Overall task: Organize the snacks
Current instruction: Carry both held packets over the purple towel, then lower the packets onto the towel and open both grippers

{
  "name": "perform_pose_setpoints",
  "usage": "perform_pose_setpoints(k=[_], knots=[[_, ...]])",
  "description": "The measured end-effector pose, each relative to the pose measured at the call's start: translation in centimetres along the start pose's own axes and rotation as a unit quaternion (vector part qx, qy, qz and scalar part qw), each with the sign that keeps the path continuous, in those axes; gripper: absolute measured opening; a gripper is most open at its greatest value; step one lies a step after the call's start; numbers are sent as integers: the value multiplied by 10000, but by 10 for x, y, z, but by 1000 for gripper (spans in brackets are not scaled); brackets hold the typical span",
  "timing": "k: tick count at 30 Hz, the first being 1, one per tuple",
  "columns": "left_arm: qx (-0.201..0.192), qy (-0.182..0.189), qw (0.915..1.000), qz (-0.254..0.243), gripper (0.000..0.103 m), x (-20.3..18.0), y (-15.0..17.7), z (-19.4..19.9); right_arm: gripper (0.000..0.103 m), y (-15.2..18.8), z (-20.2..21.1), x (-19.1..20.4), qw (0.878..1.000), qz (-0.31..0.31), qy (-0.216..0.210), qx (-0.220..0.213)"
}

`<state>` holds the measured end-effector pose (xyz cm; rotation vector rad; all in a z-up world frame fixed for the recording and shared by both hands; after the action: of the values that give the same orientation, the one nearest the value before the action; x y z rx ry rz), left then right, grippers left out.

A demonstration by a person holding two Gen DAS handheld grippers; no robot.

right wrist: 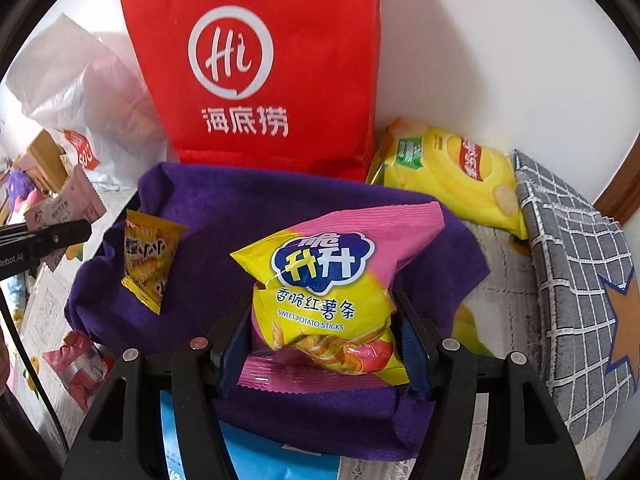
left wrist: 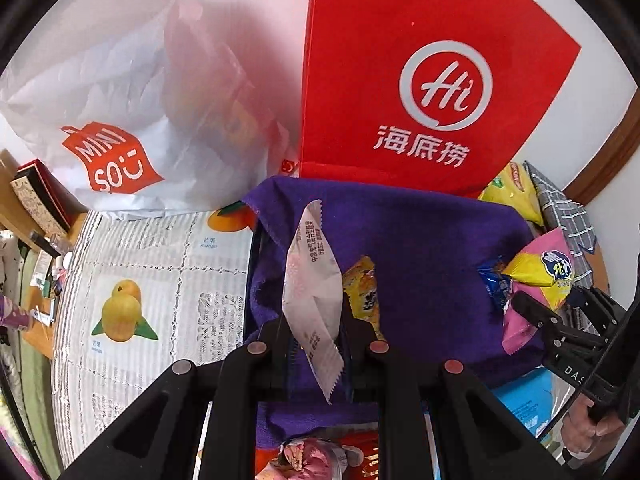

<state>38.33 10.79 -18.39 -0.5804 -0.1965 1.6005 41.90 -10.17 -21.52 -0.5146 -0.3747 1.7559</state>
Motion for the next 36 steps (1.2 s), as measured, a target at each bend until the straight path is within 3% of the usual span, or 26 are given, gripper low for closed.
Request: perform_pose_setpoints(k=[13,18,36], knots=[[326,-82,9989,313,16,14,9,-25,65,9,-18,1,9988,6,109,476],[363,-80,9986,373,16,16,12,-30,72,7,-13,-1,9985,-10,91,538],[692,-130,9959,570,17,21,15,-55,74,-7,27,6,9989,160,423,-100]])
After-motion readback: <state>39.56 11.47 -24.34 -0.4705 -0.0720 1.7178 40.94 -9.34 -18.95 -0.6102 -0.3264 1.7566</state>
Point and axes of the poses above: each gripper's, at about its wrist camera, not at the fingertips, and z roughly against the way its jaws point, x to its left, y to its underside, the point moved 6 cm from there along -z, roughly the way its jaws point, and after that the axes turned 11 degrees about y, right-handed, at the moved point
